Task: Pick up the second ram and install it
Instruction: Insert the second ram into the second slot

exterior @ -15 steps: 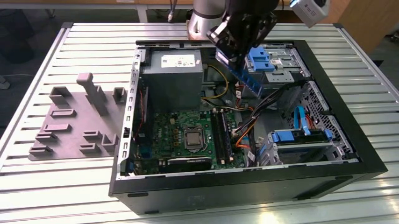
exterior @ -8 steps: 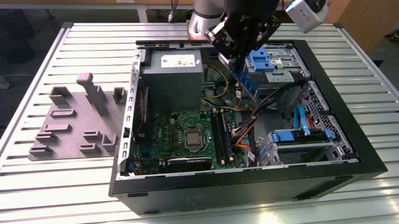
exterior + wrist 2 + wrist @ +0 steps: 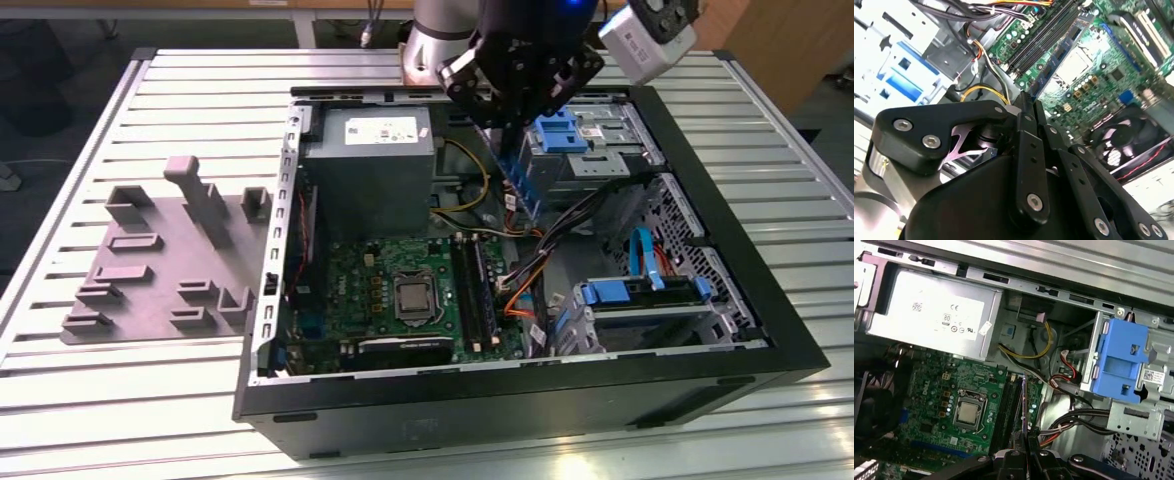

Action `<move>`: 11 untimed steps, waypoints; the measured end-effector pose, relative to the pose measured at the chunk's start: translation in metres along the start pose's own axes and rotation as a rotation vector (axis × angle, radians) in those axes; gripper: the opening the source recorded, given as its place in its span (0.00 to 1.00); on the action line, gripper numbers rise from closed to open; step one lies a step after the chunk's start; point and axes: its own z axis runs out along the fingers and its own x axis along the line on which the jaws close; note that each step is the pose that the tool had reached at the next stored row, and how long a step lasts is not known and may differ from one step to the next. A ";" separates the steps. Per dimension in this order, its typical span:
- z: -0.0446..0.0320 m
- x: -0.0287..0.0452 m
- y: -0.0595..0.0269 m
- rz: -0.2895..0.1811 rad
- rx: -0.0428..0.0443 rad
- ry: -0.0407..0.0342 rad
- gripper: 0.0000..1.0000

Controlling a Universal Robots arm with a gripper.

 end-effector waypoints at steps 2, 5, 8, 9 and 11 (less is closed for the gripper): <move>0.0010 0.0000 0.0000 0.036 0.0009 -0.0009 0.14; 0.0022 0.0000 0.0000 0.091 0.0022 -0.0022 0.14; 0.0031 0.0001 -0.0001 0.145 0.0035 -0.0035 0.14; 0.0032 0.0001 -0.0001 0.161 0.0040 -0.0039 0.14; 0.0037 0.0001 -0.0001 0.199 0.0049 -0.0048 0.14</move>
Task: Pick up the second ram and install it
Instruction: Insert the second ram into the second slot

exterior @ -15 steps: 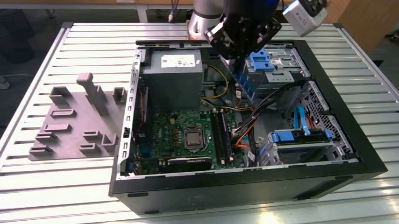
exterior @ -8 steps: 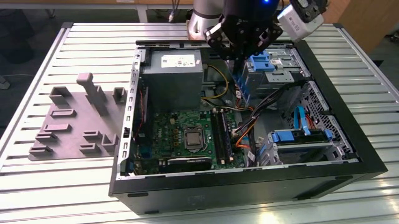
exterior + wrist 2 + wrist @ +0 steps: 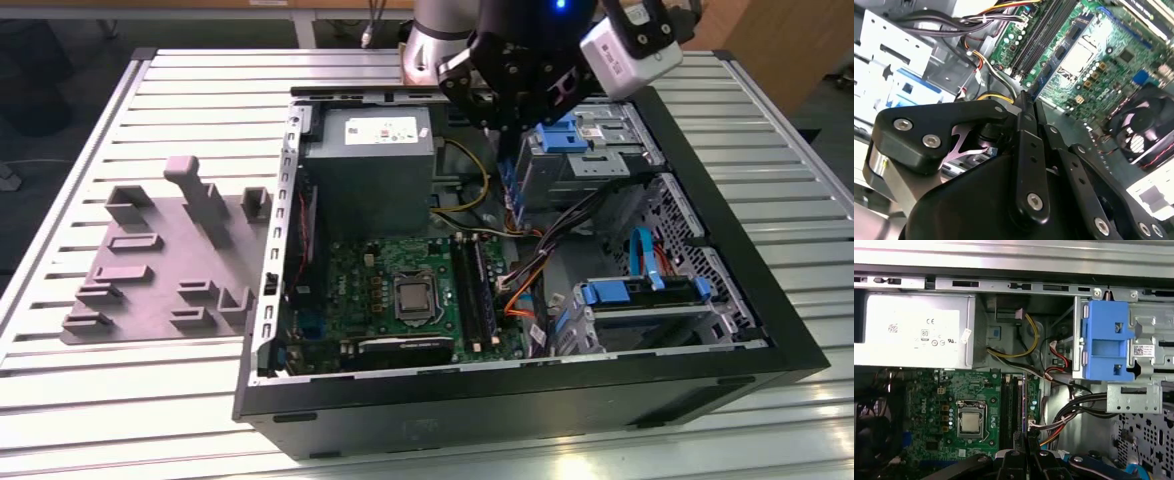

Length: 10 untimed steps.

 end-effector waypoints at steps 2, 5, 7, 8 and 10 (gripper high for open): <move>0.0004 0.0000 0.0000 0.033 0.0006 -0.0009 0.14; 0.0012 0.0000 0.0001 0.066 0.0015 -0.0017 0.14; 0.0039 0.0001 0.0000 0.066 0.0015 -0.0017 0.14; 0.0056 0.0001 0.0000 0.064 0.0015 -0.0017 0.14; 0.0092 0.0001 -0.0001 0.057 0.0013 -0.0015 0.14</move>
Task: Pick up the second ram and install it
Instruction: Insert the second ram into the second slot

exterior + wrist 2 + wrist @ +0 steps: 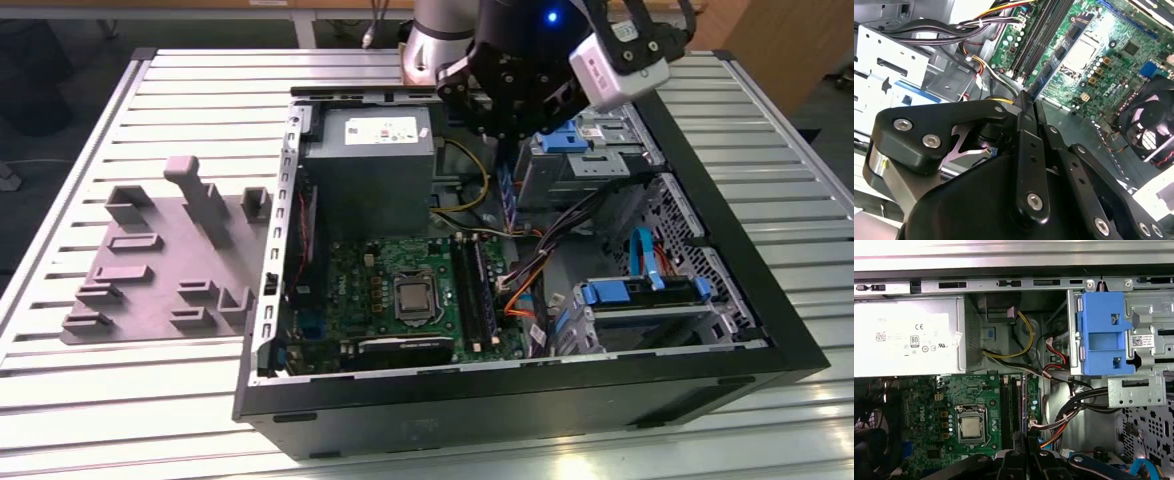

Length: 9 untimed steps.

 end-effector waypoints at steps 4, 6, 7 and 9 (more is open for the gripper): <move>0.0074 -0.0001 -0.0002 -0.029 -0.0008 0.0009 0.14; 0.0110 0.0000 -0.0002 -0.053 -0.0013 0.0016 0.14; 0.0128 -0.0001 -0.0003 -0.062 -0.0014 0.0020 0.14; 0.0164 -0.0005 -0.0004 -0.064 -0.0014 0.0023 0.14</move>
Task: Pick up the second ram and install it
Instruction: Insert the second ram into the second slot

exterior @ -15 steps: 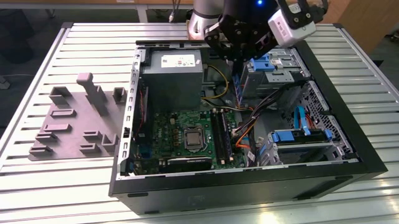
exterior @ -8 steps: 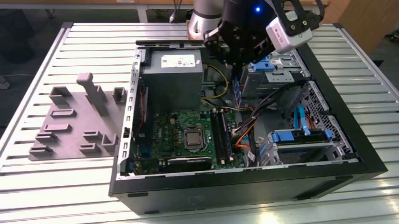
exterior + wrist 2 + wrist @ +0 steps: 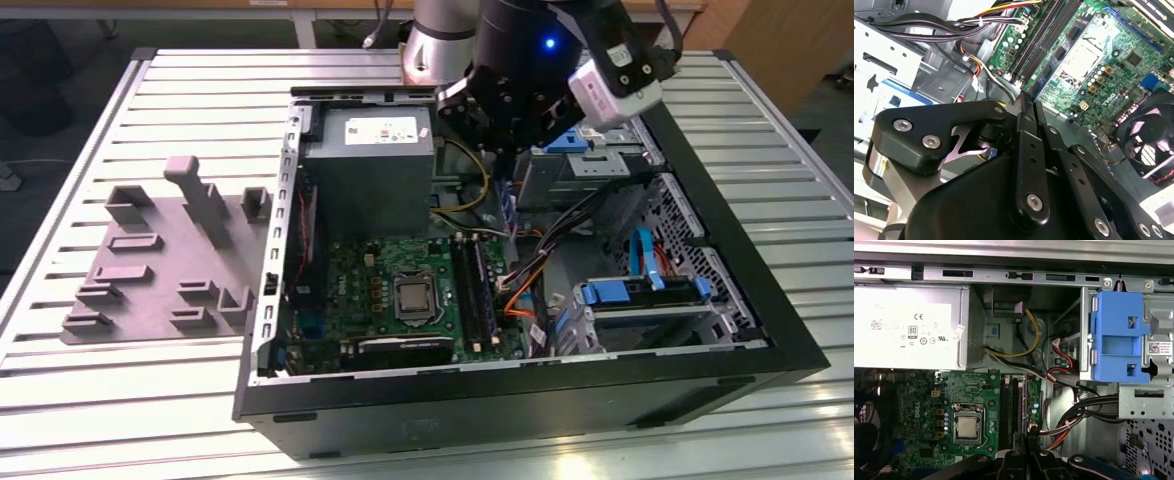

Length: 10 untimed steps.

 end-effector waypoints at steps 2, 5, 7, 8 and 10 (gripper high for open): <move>0.0037 -0.0002 -0.0001 0.000 -0.0002 0.0000 0.14; 0.0091 -0.0009 -0.0002 0.000 -0.0002 0.0005 0.14; 0.0128 -0.0010 -0.0007 0.000 -0.0001 0.0006 0.14; 0.0146 -0.0011 -0.0009 0.000 -0.0002 0.0006 0.14; 0.0181 -0.0011 -0.0010 0.000 0.0000 0.0007 0.14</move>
